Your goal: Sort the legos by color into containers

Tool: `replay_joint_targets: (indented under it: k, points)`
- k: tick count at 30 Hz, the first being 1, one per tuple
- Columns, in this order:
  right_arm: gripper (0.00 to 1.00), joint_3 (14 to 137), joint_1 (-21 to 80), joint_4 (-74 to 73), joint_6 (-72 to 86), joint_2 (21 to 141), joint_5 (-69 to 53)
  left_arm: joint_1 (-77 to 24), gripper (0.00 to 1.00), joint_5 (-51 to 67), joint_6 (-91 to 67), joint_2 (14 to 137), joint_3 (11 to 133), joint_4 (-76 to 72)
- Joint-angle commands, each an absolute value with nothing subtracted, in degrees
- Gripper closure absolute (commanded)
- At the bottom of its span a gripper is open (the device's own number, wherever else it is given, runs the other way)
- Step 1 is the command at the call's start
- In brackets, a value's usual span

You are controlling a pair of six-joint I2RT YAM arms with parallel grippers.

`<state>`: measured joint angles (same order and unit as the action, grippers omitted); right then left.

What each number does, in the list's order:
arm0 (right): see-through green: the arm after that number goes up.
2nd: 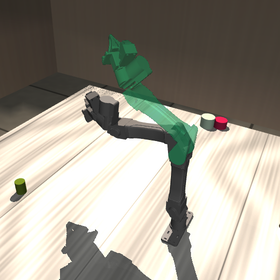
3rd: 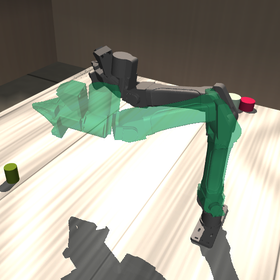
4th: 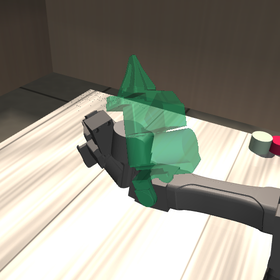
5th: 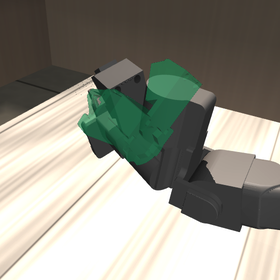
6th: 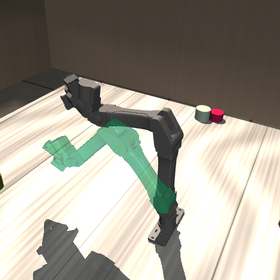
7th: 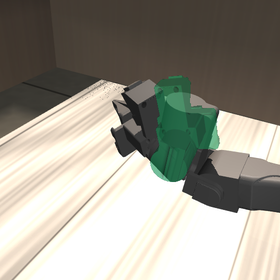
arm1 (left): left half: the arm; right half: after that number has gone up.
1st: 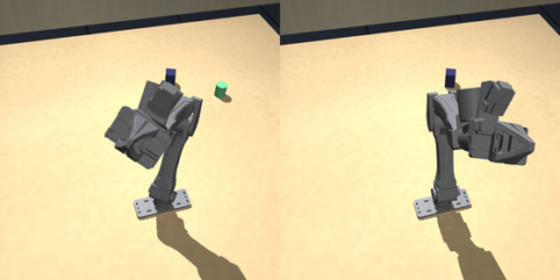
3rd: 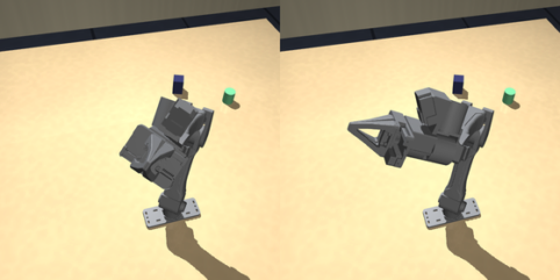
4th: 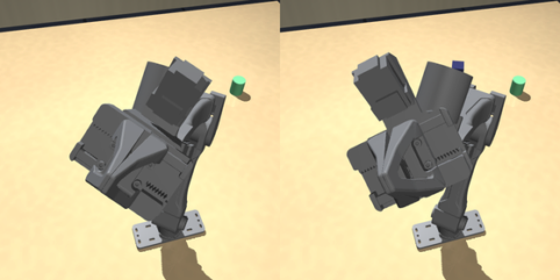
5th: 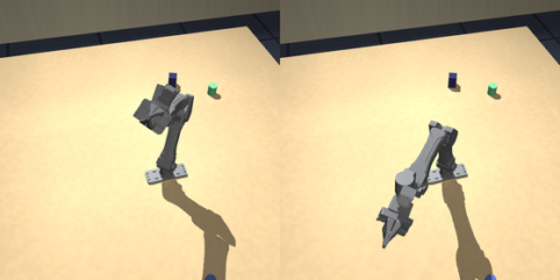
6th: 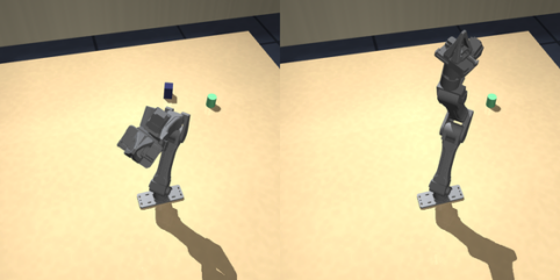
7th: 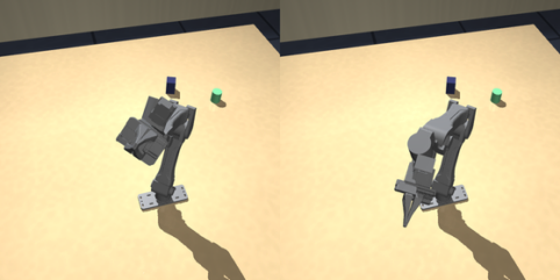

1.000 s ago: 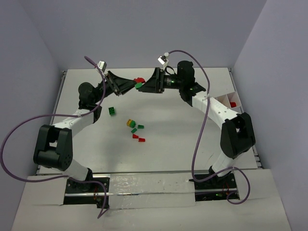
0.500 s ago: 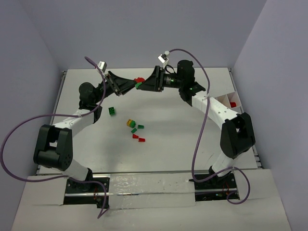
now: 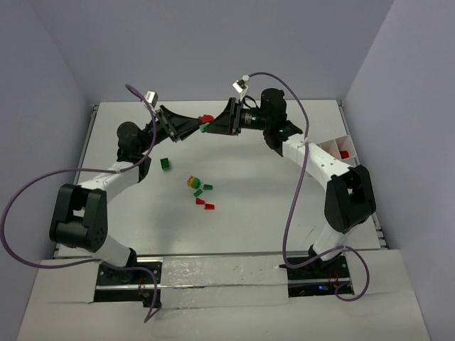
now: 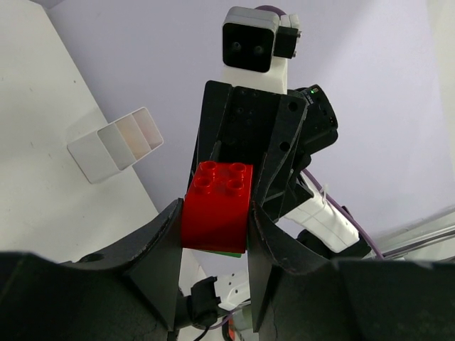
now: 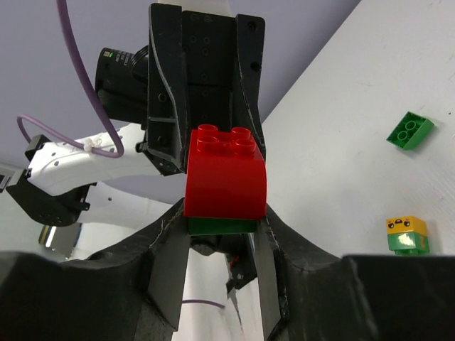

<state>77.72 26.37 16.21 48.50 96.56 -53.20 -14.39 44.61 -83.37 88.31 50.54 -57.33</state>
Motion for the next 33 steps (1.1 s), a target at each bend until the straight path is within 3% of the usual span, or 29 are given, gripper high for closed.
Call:
replay_joint_targets:
  k: [1,4,10,15,16,22,28,33]
  points:
    - [0.77,80.5,27.3,17.4,46.2,95.9,-53.3,-14.8,1.00,44.2,-82.4,88.6,51.1,-57.6]
    - [0.98,79.3,27.8,17.2,45.3,95.1,-54.4,-14.3,1.00,43.7,-82.4,89.2,51.7,-57.6]
    - [1.00,73.8,28.5,17.7,44.7,92.1,-57.0,-10.9,1.00,42.3,-82.1,90.4,54.3,-56.6]
    - [1.00,73.4,26.0,4.4,30.1,87.7,-56.9,-8.2,1.00,42.2,-77.1,89.9,55.9,-52.3]
    - [1.00,73.3,23.3,-5.9,23.4,84.3,-55.4,-7.4,1.00,42.3,-72.5,89.3,56.9,-47.2]
    - [1.00,84.3,3.2,-47.5,-11.6,84.2,-35.9,-9.6,1.00,37.0,-38.6,86.6,66.1,-8.3]
    - [1.00,84.2,-5.0,-52.2,-26.2,87.9,-8.0,-16.3,1.00,29.0,-22.9,85.7,69.1,6.6]
    - [1.00,86.7,-5.3,-52.6,-28.1,93.0,-3.5,-16.3,1.00,29.9,-23.1,85.9,68.7,6.3]
